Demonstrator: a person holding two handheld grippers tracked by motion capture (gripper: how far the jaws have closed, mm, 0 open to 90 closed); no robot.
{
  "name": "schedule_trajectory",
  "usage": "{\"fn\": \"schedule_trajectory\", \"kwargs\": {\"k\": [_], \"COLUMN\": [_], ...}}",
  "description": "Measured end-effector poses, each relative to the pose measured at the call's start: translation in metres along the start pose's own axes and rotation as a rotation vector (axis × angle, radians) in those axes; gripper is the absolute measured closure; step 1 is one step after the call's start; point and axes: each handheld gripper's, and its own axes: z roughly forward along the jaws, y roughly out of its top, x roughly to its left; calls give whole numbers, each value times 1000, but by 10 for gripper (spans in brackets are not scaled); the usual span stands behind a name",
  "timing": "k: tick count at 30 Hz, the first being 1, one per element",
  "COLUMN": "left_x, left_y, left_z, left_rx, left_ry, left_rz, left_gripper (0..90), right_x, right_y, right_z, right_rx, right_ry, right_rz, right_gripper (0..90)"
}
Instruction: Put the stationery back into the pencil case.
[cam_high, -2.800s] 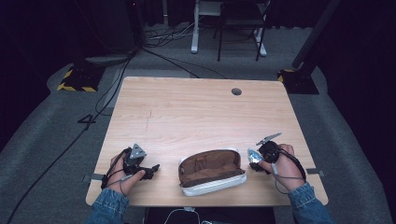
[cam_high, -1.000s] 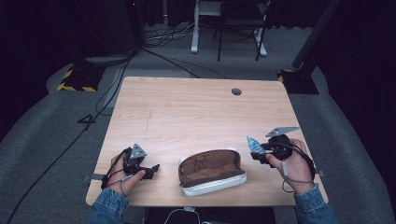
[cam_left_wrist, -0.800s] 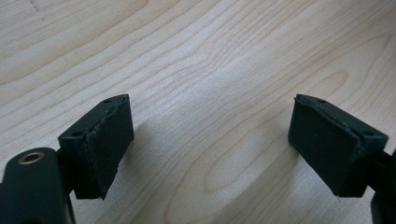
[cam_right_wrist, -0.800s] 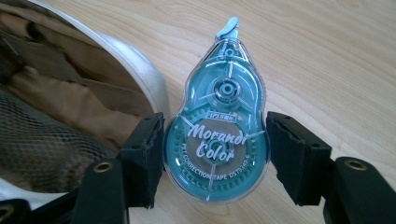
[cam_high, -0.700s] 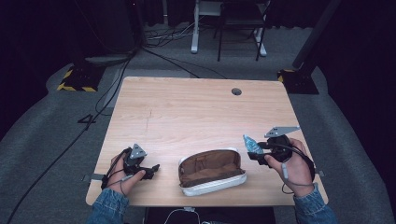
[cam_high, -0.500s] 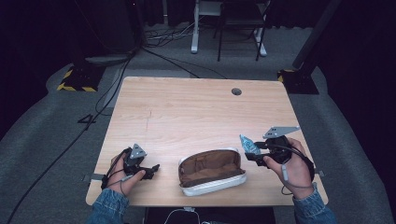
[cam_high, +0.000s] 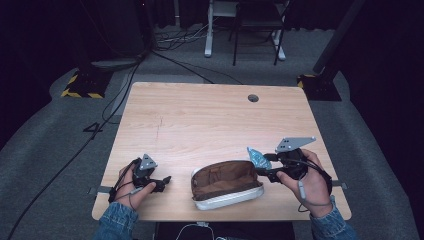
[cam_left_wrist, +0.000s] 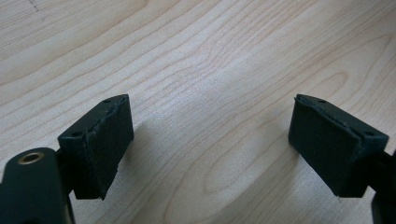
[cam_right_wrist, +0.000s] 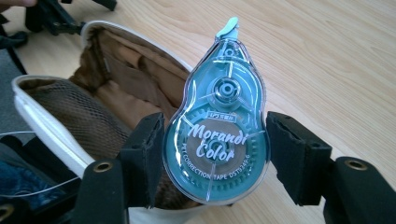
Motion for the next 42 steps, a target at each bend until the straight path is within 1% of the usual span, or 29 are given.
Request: {"fn": "schedule_trajectory", "kwargs": {"k": [3, 4, 9, 15, 24, 26, 30, 31, 33, 36, 42], "left_x": [0, 0, 0, 0, -1, -1, -1, -2, -2, -1, -2], "left_y": [0, 0, 0, 0, 0, 0, 1, 1, 1, 1, 1], "left_z": [0, 0, 0, 0, 1, 1, 1, 1, 1, 1, 1], "left_rx": [0, 0, -1, -3, -4, -4, -3, -4, -4, -2, -3], "left_ry": [-2, -2, -2, 0, 0, 0, 1, -2, -2, -1, -2], "left_rz": [-1, -1, -2, -1, -3, -2, 1, -11, -9, -1, -6], "left_gripper": [142, 142, 142, 141, 142, 141, 141, 141, 141, 141, 142], "right_x": [5, 9, 16, 25, 37, 38, 43, 44, 45, 47, 49], "right_y": [3, 4, 7, 12, 17, 18, 20, 20, 21, 22, 23], "right_z": [2, 3, 6, 9, 15, 16, 22, 23, 24, 30, 39], "right_rx": [-5, -3, -3, 1, 11, 11, 20, 22, 21, 34, 57], "right_ry": [19, 33, 52, 92, 122, 123, 145, 152, 158, 172, 191], "right_rz": [-19, -31, -53, -83, -119, -120, -138, -139, -143, -147, -150], "right_gripper": [397, 397, 396, 396, 396, 396, 396, 396, 396, 396, 396]}}
